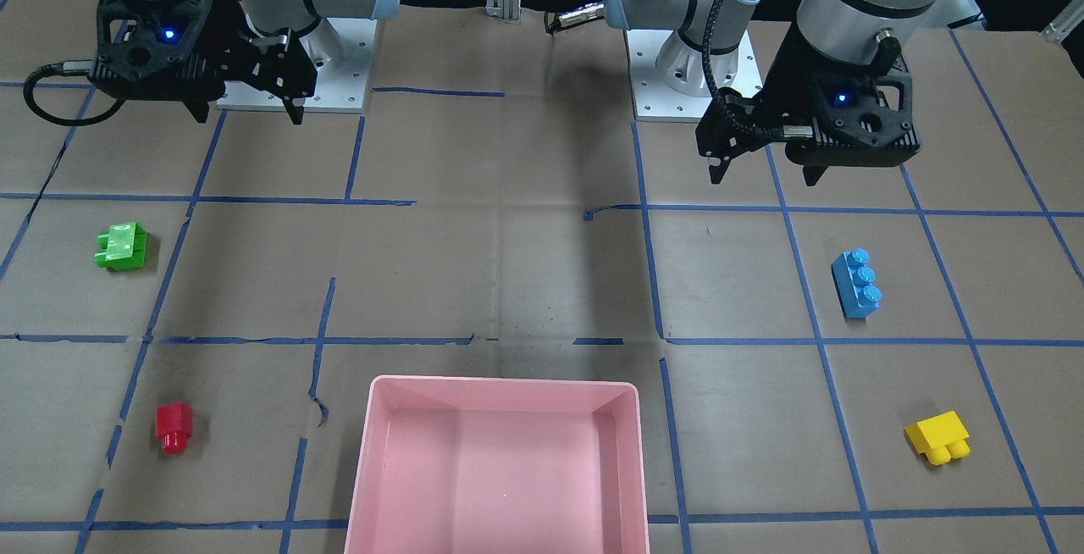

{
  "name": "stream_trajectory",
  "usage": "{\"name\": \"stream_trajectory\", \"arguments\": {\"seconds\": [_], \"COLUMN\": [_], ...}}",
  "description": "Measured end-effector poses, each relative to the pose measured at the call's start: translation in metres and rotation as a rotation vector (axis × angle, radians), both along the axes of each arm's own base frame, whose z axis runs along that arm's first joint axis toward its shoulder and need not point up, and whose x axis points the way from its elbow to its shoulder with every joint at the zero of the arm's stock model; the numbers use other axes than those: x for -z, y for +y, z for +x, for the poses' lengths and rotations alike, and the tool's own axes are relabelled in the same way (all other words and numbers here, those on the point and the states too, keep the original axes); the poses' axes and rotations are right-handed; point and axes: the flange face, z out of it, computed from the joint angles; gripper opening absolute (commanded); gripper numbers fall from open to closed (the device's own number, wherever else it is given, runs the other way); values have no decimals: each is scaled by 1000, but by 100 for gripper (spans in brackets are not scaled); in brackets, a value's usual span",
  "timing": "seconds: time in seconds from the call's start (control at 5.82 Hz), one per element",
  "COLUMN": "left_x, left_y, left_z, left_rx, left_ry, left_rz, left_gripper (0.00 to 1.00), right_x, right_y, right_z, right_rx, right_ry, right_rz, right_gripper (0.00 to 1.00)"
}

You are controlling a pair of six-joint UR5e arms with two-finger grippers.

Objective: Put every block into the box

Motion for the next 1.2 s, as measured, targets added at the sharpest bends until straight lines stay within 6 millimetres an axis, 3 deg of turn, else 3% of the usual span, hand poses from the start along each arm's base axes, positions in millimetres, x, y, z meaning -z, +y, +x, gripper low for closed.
{"name": "stream_trajectory", "arguments": {"seconds": [0.69, 0.86, 1.2], "left_x": [-6, -7, 6], "left_y": [9, 10, 0], "left_z": [4, 16, 72], "left_rx": [5, -8, -88], "left_ry": [-2, -18, -45], "left_rz": [-11, -10, 28], "left_gripper": [100, 100, 100], "right_x": [-9, -9, -9], "right_y": [-11, -11, -12], "right_z": [-1, -1, -2], "right_rx": [7, 7, 7], "right_ry": [-9, -4, -1], "right_rz": [-24, -24, -25], "right_gripper": [100, 100, 100]}}
